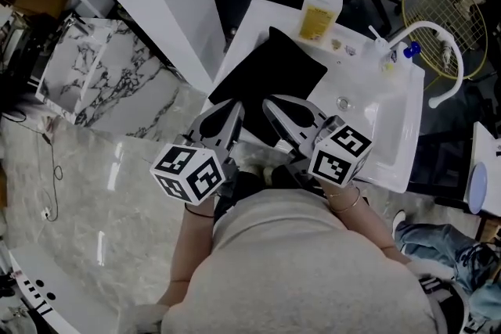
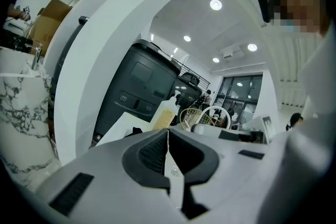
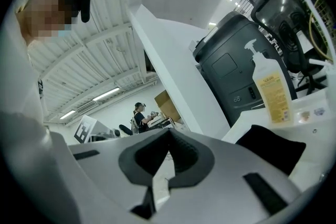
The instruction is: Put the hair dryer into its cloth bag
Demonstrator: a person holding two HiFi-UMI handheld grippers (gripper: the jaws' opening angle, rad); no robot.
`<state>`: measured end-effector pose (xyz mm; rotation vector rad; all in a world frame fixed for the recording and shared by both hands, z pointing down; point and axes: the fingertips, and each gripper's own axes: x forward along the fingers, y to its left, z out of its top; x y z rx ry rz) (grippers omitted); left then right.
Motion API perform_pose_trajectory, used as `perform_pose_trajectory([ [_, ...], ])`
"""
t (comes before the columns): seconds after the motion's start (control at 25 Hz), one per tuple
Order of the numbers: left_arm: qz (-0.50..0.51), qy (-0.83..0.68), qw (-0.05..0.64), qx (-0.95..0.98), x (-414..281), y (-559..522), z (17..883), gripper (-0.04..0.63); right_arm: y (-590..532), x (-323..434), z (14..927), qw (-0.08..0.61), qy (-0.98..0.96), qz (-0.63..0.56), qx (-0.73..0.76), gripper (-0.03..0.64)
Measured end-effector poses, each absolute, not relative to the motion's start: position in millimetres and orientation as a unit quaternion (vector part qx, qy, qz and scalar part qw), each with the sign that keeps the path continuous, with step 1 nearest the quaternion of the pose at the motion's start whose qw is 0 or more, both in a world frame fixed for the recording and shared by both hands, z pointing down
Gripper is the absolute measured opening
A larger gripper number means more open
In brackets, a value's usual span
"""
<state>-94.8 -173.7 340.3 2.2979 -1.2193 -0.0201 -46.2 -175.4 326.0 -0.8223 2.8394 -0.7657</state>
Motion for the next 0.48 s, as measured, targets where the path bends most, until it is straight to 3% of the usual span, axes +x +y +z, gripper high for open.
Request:
perform_pose_trajectory([
  [0.48,0.022,-0.461,0.28,0.842,-96,-169,360,0.011,-169,-50,353,-0.009,0.928,-0.259,-0.268,-0.002],
])
